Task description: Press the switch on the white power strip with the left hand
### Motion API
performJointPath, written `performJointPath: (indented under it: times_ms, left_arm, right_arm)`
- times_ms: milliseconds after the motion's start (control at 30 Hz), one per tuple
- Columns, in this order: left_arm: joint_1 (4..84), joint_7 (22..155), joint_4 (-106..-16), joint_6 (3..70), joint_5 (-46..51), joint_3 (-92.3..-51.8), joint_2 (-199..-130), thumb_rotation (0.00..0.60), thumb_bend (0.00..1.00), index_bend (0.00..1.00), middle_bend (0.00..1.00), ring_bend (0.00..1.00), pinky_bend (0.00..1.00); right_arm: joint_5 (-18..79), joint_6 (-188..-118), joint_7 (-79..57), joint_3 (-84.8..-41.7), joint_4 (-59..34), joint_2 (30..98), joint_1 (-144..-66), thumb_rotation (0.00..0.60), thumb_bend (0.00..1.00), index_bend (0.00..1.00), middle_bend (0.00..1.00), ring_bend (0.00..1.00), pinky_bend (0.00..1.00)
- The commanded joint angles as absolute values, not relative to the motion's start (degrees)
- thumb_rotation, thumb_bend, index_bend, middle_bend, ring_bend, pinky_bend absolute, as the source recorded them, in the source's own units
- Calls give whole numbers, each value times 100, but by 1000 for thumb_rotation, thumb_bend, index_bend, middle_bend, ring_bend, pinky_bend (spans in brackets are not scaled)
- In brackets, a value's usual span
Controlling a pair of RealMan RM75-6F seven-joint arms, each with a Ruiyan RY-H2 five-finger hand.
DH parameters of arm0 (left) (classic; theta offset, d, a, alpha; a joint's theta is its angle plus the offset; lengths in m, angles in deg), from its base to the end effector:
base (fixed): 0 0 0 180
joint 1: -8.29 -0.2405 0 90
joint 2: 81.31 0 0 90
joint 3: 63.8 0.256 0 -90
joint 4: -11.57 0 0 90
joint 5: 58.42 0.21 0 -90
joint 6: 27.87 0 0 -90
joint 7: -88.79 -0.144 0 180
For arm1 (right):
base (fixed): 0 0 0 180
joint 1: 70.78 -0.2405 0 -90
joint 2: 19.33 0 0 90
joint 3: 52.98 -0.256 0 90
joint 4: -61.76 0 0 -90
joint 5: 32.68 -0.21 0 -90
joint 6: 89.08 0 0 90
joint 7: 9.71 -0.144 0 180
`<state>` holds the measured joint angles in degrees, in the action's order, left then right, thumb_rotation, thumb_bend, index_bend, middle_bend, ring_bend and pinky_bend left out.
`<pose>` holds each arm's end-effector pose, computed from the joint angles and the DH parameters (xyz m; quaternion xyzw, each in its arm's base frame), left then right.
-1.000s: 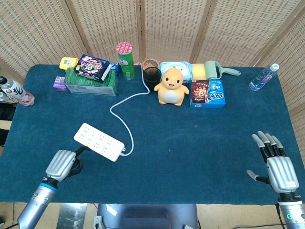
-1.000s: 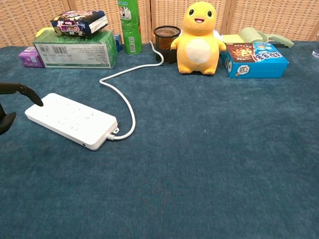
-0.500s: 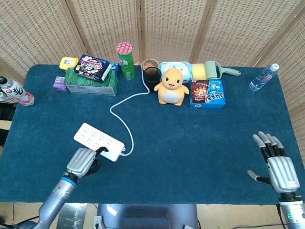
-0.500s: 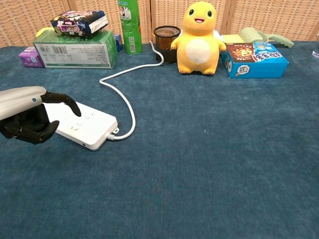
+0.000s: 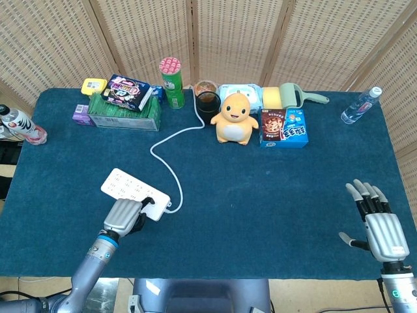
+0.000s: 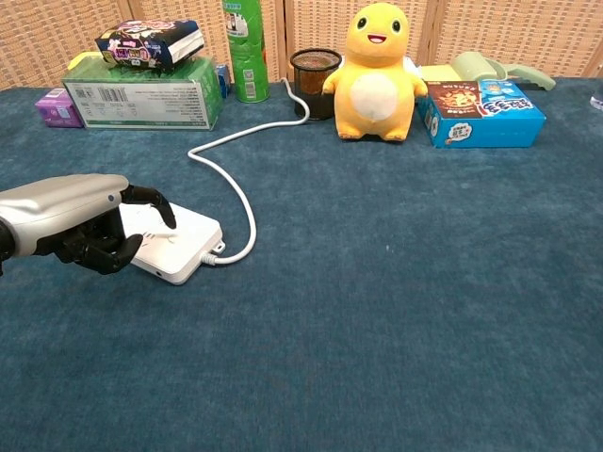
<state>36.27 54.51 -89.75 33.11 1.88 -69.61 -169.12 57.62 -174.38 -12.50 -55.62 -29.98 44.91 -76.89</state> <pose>-0.1760 0.2496 -0.0234 -0.7300 -0.4485 -0.3059 0.4153 -0.2990 -0.1865 0.1550 0.6131 -0.3766 0.4196 0.5533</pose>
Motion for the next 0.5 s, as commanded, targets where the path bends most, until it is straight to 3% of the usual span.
performJointPath:
  times_ms: [33,500]
  left_arm:
    - [3688,5411,-8960,3321,117,-6935,-16948,600,664,281,1000,1000,1000]
    - [3795,5334,-8923,3485,-100,-6796,-16984,600,662,280,1000,1000,1000]
  right_arm:
    - [5752,-17430,-1256,-5565,-2996,4494,-7692,600,0,0,0,0,0]
    - [5729,-17443,-1331,-5582,-2985,4474,-7690,600,0,0,0,0,0]
